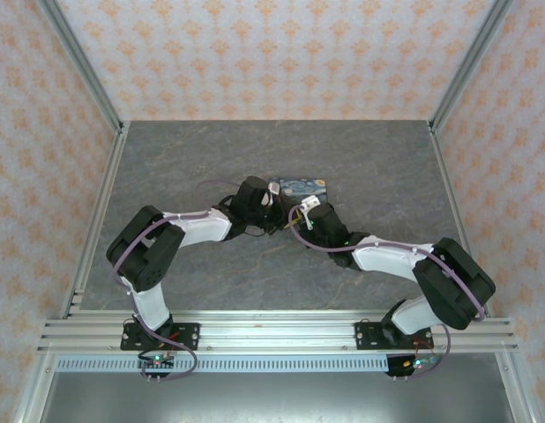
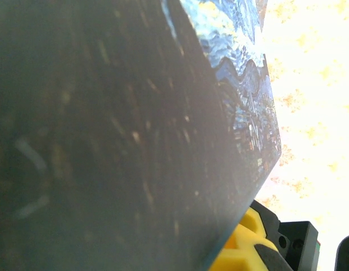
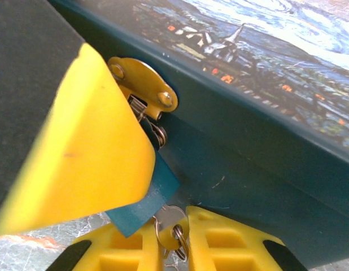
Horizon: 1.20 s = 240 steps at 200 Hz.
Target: Unlock a padlock with a key
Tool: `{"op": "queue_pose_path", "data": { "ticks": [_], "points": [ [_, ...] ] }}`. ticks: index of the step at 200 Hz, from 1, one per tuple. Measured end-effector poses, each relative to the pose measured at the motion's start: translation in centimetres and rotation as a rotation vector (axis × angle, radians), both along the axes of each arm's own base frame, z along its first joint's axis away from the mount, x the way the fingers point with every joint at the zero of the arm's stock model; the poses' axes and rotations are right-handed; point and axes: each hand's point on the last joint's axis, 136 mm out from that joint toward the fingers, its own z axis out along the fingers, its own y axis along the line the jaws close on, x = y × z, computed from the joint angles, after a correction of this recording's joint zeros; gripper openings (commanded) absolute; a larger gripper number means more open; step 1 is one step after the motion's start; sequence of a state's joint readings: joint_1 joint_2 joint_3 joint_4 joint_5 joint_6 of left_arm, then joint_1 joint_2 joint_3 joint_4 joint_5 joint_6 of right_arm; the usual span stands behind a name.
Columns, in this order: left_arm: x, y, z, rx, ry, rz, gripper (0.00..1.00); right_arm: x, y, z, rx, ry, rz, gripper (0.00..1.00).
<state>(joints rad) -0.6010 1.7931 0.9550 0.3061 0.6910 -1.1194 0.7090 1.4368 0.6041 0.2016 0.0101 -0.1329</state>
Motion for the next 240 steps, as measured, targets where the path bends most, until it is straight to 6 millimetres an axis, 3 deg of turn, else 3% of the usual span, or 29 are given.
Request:
{"op": "queue_pose_path", "data": {
  "ticks": [87,185,240],
  "points": [
    [-0.15,0.05,-0.12,0.006,-0.003,-0.013,0.0,-0.26,-0.13,-0.22,0.017,0.018,0.015,0.0],
    [-0.16,0.04,-0.11,0.007,-0.008,-0.016,0.0,-0.32,-0.1,-0.27,0.049,0.044,0.028,0.0],
    [-0.04,-0.15,0.25,-0.005,-0.022,-0.02,0.0,-0.53,-0.19,0.26,0.221,0.156,0.034,0.0]
  ]
}}
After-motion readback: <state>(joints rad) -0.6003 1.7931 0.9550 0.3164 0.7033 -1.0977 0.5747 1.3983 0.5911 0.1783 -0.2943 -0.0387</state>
